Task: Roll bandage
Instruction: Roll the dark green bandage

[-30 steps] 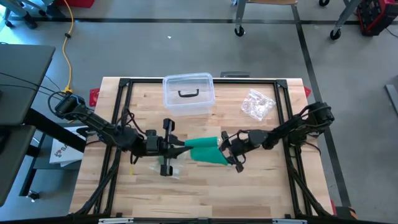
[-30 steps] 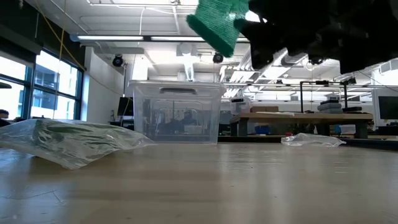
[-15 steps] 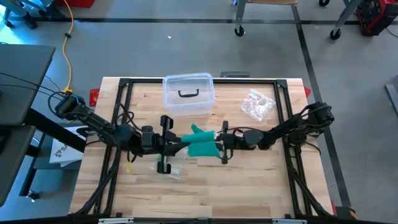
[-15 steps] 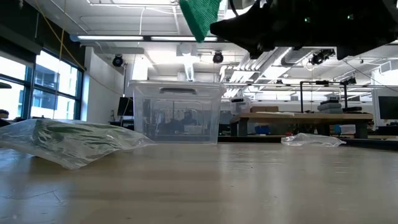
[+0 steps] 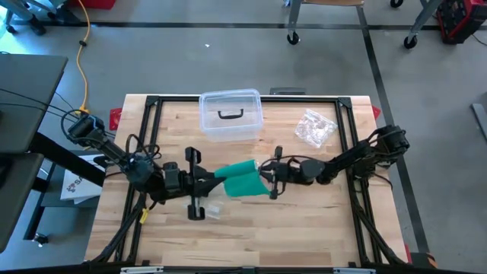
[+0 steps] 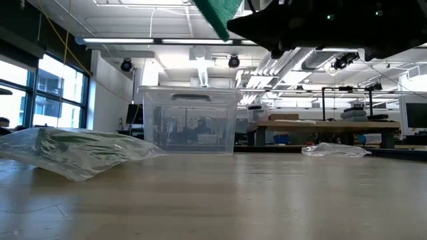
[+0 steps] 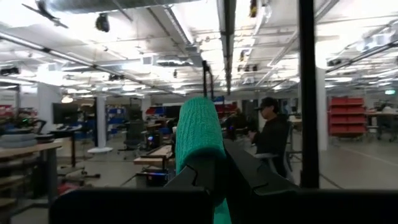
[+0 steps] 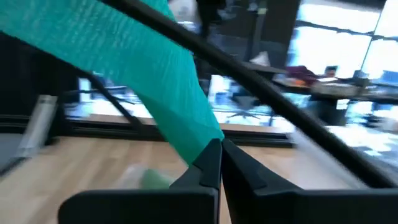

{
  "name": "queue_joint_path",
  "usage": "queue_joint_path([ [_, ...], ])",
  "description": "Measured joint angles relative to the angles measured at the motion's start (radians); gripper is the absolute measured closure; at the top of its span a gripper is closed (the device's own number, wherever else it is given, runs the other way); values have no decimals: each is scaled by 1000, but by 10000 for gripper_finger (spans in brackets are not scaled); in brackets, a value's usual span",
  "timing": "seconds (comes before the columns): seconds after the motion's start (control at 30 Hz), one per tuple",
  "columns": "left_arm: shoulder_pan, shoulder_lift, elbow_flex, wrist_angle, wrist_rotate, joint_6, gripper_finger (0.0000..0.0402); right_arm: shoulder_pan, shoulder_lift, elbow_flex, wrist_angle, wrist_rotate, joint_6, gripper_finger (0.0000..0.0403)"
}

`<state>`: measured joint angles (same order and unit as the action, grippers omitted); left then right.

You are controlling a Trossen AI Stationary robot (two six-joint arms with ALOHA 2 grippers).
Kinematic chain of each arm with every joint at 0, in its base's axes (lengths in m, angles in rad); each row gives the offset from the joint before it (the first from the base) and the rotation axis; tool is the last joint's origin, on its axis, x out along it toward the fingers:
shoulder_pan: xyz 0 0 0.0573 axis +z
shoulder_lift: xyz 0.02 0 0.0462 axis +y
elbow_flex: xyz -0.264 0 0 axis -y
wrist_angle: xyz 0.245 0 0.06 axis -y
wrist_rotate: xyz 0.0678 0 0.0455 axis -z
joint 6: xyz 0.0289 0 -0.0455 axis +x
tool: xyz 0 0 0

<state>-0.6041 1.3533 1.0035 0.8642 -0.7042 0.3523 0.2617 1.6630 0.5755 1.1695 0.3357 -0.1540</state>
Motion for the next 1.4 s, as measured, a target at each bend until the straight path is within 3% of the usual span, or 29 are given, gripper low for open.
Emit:
queue_joint_path([
  [0.17,2,0,0,-7,-64,1,392,20,0,0,-76,-76,0,375],
  [0.43,9,0,0,-7,-119,0,392,42,-2,0,-144,-74,101,215],
  [0.53,9,0,0,-7,-133,-6,392,54,-2,0,-137,-64,136,184],
  [0.6,9,0,0,-6,-150,-10,392,62,-2,0,-111,5,160,180],
  [0.93,16,2,0,-6,-156,-37,392,41,-2,0,-87,298,132,205],
  [1.07,18,8,0,-2,-153,-53,392,-10,-2,0,-71,312,92,266],
  [1.23,16,7,0,1,-151,-94,392,-60,-2,0,-35,338,10,386],
  [1.4,-3,7,0,1,-166,-99,392,-74,-2,0,12,310,-26,384],
])
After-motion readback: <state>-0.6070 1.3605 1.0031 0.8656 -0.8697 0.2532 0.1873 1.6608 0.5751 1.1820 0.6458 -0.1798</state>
